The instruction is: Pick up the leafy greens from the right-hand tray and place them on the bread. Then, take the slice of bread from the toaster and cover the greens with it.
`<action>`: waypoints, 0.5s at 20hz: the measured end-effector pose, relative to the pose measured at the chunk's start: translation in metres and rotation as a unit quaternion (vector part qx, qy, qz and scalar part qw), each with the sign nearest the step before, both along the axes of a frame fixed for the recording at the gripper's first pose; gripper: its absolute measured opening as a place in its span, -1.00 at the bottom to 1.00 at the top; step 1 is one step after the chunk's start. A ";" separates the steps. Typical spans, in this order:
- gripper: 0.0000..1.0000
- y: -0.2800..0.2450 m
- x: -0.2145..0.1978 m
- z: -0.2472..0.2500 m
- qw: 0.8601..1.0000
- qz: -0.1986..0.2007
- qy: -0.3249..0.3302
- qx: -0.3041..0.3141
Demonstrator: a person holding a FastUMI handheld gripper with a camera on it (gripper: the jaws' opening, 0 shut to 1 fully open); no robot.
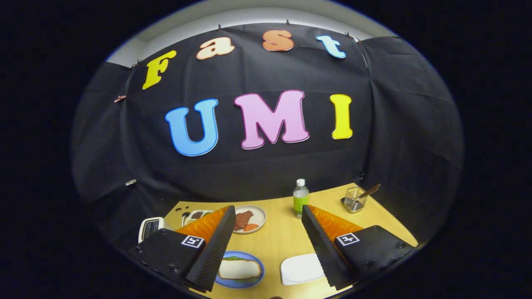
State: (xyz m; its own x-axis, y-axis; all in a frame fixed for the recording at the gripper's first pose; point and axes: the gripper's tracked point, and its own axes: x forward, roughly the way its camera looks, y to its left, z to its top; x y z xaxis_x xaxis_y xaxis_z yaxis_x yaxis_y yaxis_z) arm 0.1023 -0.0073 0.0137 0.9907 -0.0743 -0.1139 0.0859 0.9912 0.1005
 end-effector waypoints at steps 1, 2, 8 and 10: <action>0.97 -0.013 -0.006 0.011 1.000 -0.010 -0.007 -0.004; 0.97 -0.027 -0.013 0.020 1.000 -0.018 -0.011 -0.010; 0.98 -0.109 -0.059 0.031 0.997 -0.069 -0.009 -0.032; 0.98 -0.128 -0.071 0.024 0.997 -0.069 -0.003 -0.029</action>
State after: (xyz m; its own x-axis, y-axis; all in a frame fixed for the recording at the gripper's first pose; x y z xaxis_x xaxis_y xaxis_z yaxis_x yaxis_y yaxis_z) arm 0.0309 -0.1357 0.0381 0.9714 -0.2160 -0.0990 0.2212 0.9742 0.0445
